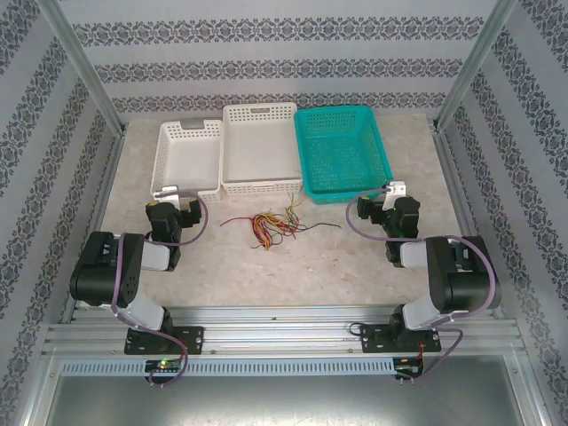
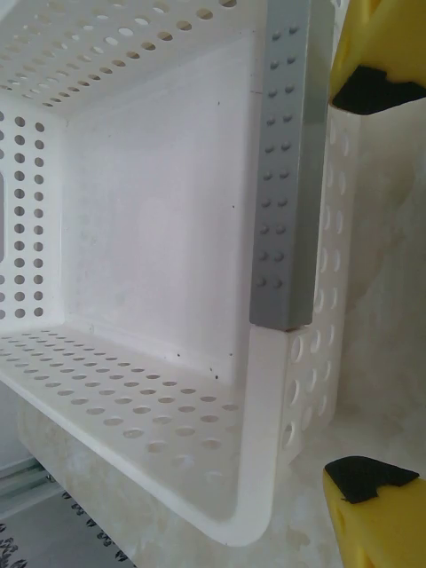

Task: Untangle the cables

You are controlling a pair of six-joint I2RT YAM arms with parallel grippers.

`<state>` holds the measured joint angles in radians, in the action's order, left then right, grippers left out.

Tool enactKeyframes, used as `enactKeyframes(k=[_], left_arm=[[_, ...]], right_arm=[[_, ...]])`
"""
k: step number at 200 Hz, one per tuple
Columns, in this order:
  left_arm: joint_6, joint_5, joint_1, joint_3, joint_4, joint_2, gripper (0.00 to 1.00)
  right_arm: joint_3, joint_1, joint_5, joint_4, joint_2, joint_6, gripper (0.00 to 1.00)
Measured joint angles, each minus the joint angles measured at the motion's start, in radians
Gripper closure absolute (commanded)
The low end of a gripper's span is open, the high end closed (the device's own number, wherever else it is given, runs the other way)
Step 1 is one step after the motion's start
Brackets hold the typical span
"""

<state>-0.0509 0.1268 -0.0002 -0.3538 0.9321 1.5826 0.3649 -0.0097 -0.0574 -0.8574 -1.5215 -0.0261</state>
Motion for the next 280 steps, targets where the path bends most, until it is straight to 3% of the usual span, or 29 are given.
enactKeyframes(k=[168, 196, 237, 280], left_arm=[[0.0, 0.0, 0.0, 0.0, 0.0, 0.0, 0.0], [0.0, -0.003, 0.0, 0.0, 0.0, 0.0, 0.0], [0.011, -0.022, 0.0, 0.0, 0.0, 0.0, 0.0], [0.022, -0.042, 0.0, -0.009, -0.001, 0.0, 0.0]], right_arm=[[-0.001, -0.002, 0.028, 0.017, 0.021, -0.008, 0.02], [-0.048, -0.001, 0.061, 0.044, 0.183, -0.011, 0.02], [0.013, 0.008, 0.119, 0.269, 0.486, -0.069, 0.02], [-0.011, 0.021, -0.004, 0.362, 0.733, -0.156, 0.02]])
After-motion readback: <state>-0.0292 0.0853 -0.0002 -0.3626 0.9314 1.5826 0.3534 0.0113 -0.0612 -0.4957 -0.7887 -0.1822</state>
